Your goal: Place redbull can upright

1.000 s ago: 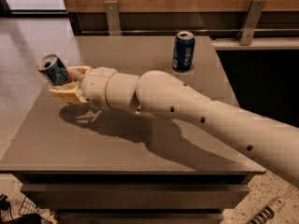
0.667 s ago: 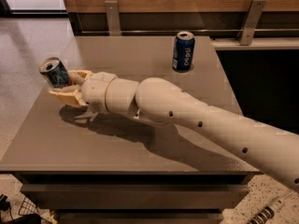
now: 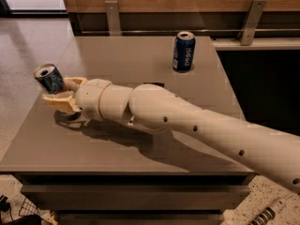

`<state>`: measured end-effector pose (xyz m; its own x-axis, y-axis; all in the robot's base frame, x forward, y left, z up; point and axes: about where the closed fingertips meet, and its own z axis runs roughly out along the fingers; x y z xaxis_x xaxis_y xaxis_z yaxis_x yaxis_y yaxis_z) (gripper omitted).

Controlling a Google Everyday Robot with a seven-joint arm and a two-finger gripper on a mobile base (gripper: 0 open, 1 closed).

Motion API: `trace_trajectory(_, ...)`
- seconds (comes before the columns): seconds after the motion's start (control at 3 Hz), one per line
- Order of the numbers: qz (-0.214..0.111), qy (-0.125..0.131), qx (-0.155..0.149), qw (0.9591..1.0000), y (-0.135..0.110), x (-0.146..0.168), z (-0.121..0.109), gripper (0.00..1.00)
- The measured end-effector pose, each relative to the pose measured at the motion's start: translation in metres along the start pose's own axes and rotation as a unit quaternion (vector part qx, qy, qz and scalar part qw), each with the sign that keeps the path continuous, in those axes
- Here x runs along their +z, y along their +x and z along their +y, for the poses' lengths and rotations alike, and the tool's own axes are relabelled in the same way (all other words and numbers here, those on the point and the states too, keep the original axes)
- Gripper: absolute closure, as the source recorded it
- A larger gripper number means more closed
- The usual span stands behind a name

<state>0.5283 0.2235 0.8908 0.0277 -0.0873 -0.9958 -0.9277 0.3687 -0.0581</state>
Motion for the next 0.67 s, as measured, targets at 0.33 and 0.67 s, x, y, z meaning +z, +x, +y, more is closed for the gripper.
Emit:
trace_trajectory(0.33, 0.004, 0.007, 0.022, 0.9997, 0.013, -0.002, 0.01, 1.0)
trace_trajectory(0.67, 0.008, 0.018, 0.038, 0.9991, 0.028, -0.006, 0.017, 1.0)
